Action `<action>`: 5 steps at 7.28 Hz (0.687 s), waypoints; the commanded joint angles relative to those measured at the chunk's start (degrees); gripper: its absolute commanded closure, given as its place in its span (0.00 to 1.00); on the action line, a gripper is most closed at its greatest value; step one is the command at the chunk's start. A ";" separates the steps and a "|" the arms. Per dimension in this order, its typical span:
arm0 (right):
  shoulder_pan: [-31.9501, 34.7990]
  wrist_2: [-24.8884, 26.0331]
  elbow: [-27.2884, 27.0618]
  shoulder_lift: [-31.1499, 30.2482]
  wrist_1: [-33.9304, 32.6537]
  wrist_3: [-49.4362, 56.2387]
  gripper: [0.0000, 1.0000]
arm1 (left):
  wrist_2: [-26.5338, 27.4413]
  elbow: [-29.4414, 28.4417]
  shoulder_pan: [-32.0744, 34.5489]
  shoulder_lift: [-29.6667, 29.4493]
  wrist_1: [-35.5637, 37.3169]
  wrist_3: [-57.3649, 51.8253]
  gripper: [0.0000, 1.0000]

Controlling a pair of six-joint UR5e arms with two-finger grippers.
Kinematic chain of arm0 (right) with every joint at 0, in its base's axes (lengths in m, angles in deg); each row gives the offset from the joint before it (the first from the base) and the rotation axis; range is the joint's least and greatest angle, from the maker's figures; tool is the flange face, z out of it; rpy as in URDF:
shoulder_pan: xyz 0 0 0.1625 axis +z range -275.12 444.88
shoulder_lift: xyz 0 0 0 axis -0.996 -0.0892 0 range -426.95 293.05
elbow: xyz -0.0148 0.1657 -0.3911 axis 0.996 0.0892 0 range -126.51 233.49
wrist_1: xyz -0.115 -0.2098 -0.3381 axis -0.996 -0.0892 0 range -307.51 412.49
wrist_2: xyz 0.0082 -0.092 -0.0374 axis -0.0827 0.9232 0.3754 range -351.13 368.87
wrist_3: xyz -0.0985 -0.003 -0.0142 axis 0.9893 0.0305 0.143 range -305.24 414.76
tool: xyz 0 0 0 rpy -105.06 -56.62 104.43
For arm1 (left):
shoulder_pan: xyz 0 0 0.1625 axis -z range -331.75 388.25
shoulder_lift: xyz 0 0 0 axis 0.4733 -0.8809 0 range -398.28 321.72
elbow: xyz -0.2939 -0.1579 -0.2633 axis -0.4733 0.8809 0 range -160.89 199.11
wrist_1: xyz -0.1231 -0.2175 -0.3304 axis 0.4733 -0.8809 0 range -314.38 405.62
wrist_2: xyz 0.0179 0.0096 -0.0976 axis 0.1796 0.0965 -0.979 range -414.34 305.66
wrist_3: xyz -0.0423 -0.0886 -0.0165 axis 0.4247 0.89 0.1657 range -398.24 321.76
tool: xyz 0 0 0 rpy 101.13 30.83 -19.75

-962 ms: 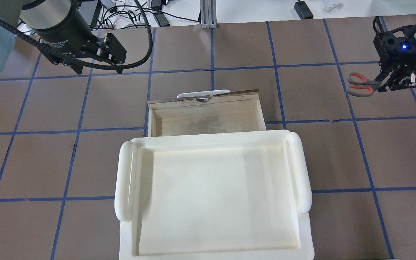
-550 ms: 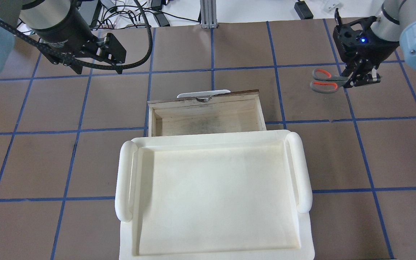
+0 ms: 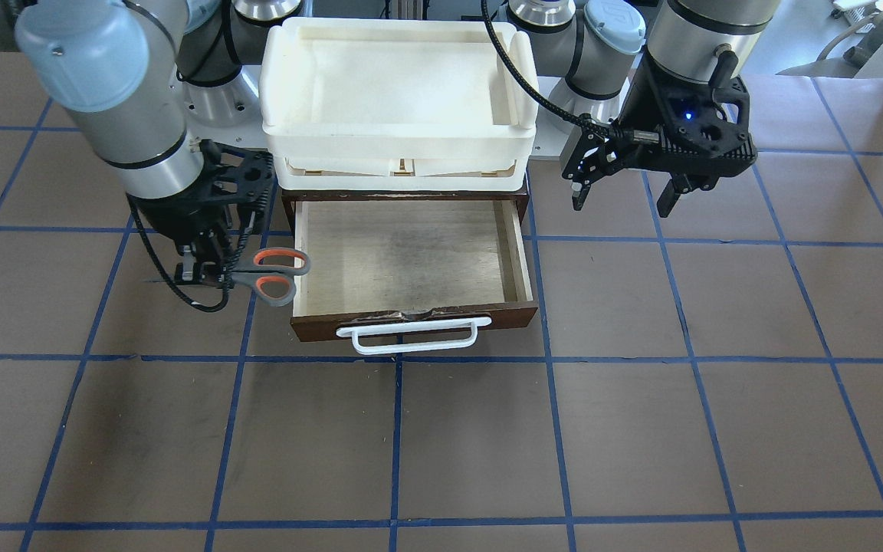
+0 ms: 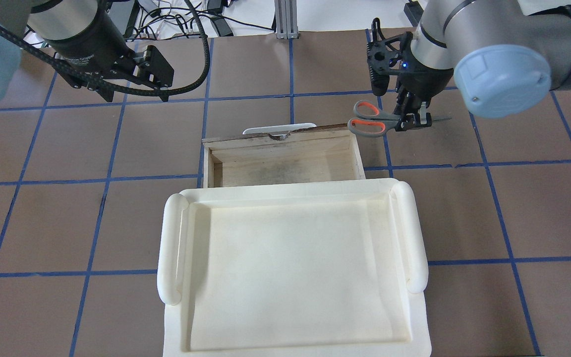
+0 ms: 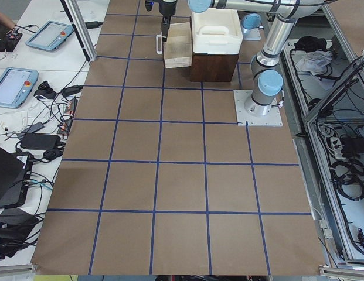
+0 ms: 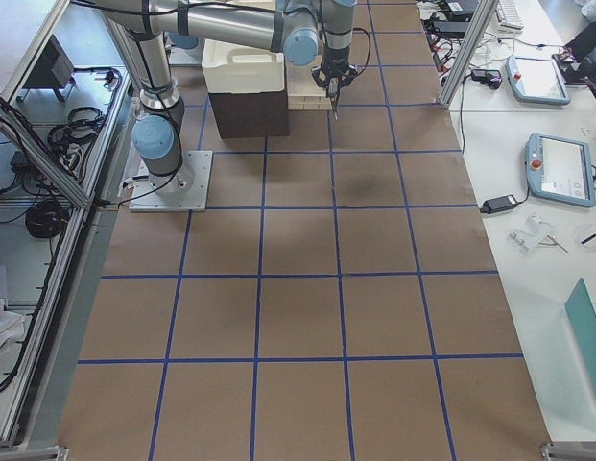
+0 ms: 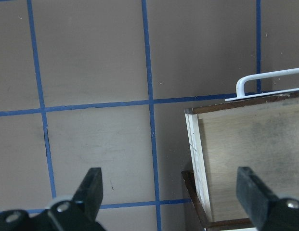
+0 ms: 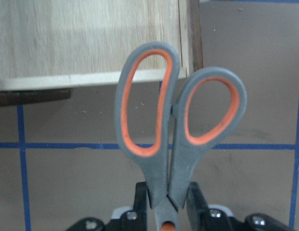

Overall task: Put scissors in drawer and close it
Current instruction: 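Carry the scissors over the open drawer and lower them inside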

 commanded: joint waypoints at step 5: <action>15.09 0.43 0.11 2.69 -1.89 -8.42 1.00 | 0.02 0.09 0.03 0.02 0.00 0.00 0.00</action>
